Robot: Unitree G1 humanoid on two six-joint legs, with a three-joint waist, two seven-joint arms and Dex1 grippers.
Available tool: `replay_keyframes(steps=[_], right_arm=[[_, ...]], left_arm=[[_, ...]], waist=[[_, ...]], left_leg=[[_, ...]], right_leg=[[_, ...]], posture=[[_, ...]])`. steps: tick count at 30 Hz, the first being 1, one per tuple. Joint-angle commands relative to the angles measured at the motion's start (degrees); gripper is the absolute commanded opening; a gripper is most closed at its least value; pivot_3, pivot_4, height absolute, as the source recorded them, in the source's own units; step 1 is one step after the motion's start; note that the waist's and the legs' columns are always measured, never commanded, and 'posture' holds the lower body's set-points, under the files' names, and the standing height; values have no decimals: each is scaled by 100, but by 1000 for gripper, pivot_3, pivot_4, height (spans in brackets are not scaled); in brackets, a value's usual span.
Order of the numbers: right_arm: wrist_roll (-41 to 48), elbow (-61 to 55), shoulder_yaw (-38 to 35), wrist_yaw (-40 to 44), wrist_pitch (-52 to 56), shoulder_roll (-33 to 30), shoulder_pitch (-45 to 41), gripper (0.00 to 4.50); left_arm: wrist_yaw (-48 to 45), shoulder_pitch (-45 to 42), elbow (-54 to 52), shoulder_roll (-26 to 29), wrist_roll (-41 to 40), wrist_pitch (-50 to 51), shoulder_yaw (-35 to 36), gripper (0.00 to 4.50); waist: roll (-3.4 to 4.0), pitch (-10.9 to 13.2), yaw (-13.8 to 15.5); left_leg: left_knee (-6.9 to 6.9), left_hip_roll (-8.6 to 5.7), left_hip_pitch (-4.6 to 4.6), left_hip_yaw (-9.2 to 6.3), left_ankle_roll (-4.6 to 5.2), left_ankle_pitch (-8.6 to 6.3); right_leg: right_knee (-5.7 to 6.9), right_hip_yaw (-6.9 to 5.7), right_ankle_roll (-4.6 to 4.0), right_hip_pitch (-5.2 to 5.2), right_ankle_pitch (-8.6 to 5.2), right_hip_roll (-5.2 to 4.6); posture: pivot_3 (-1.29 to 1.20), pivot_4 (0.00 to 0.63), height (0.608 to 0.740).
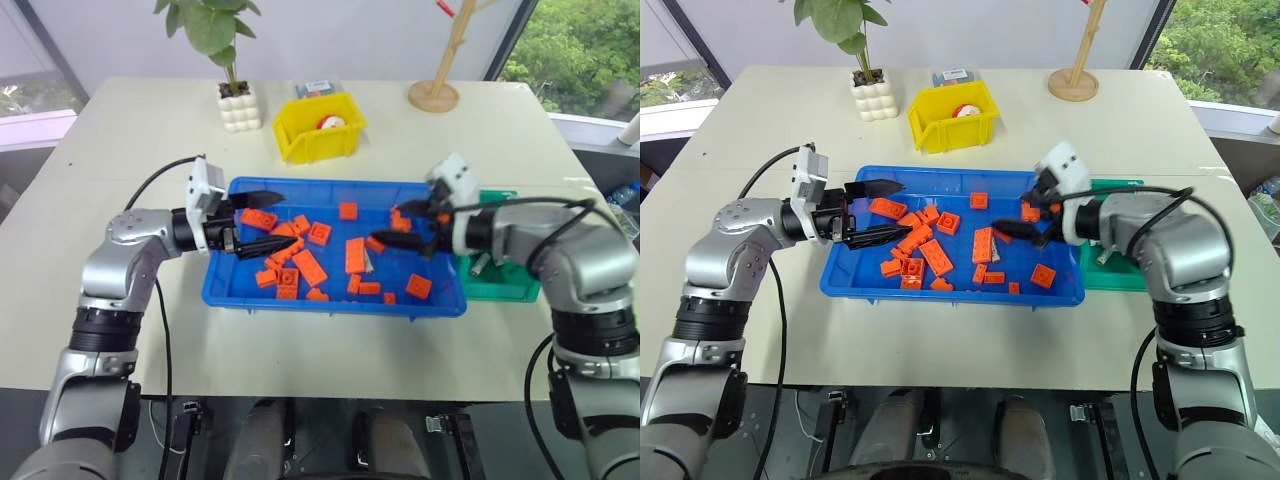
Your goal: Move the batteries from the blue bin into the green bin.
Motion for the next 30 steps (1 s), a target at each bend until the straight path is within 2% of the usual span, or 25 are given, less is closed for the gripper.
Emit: replay_keyframes(steps=[1,7,13,22,30], right_arm=[[-464,143,600,633,-1211,-314,31,4464],[-963,762,1262,1427,-2601,-277,-259,4464],[-1576,1668,1705,1576,-3544,181,-603,4464],[-2175,3064,1839,1579,-4343,729,-1082,4464],[-2761,3426,1959,1705,-5046,571,-1198,4464]], left_arm=[[181,173,-489,142,-215,155,278,4500],[463,556,-932,297,-358,351,478,4500],[688,801,-1249,383,-488,491,605,4500],[906,993,-1514,473,-610,603,703,4500],[1036,1061,-1606,471,-691,624,689,4500]], waist=[[0,0,-16],[0,0,-45],[0,0,-61],[0,0,-46],[0,0,-48]], left_leg=[[0,0,0,0,1,-1],[0,5,0,0,0,0],[2,8,0,-1,-1,0],[5,8,0,-2,-2,1],[6,8,0,-2,-2,1]], right_leg=[[0,1,0,0,0,0],[1,1,0,-3,0,5],[2,0,0,-2,0,7],[2,-1,0,-1,0,7],[3,-1,0,0,0,8]], posture=[[0,150,739],[0,150,739],[0,150,739],[0,150,739],[0,150,739]])
